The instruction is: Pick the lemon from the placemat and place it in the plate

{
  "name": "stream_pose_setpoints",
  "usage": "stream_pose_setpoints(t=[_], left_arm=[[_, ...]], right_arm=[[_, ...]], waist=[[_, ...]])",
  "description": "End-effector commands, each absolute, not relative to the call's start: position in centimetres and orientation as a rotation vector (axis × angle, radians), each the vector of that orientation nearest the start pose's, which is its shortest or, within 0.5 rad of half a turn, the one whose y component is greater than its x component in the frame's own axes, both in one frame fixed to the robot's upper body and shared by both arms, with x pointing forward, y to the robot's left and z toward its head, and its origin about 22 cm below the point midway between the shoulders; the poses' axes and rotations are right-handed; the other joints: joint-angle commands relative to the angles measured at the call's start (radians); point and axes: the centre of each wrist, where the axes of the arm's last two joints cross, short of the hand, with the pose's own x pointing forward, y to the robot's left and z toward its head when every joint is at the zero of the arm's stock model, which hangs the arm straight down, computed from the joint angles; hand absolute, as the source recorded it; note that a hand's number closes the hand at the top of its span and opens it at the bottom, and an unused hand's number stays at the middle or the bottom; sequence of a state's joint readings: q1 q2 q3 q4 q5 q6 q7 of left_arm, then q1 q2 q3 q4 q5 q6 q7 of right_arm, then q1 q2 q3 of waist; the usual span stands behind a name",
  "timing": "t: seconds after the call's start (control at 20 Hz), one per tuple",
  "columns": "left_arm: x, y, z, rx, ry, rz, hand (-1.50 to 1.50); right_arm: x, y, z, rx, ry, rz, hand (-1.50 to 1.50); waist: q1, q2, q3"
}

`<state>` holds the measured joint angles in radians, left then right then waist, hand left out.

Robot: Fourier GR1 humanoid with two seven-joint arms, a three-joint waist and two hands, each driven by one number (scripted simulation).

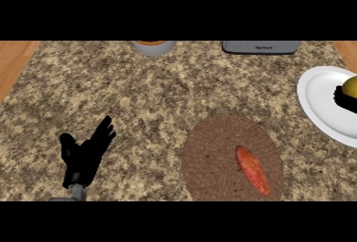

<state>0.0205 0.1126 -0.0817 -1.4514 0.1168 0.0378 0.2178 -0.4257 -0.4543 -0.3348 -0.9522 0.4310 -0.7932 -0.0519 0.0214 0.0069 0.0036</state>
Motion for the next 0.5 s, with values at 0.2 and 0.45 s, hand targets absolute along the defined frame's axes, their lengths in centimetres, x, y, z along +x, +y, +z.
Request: stream_pose_setpoints(t=[0.2, 0.45], left_arm=[[24.2, 24.1, -2.7, -0.007, -1.218, -0.035, 0.0], [24.1, 23.3, -2.2, -0.041, -1.209, -0.075, 0.0]], right_arm=[[32.6, -47.3, 4.6, -1.438, -1.469, -0.245, 1.5], [31.1, -48.8, 2.6, -1.324, -1.074, -0.028, -1.5]], waist=[[0.012, 0.007, 0.001], [0.052, 0.019, 0.002]])
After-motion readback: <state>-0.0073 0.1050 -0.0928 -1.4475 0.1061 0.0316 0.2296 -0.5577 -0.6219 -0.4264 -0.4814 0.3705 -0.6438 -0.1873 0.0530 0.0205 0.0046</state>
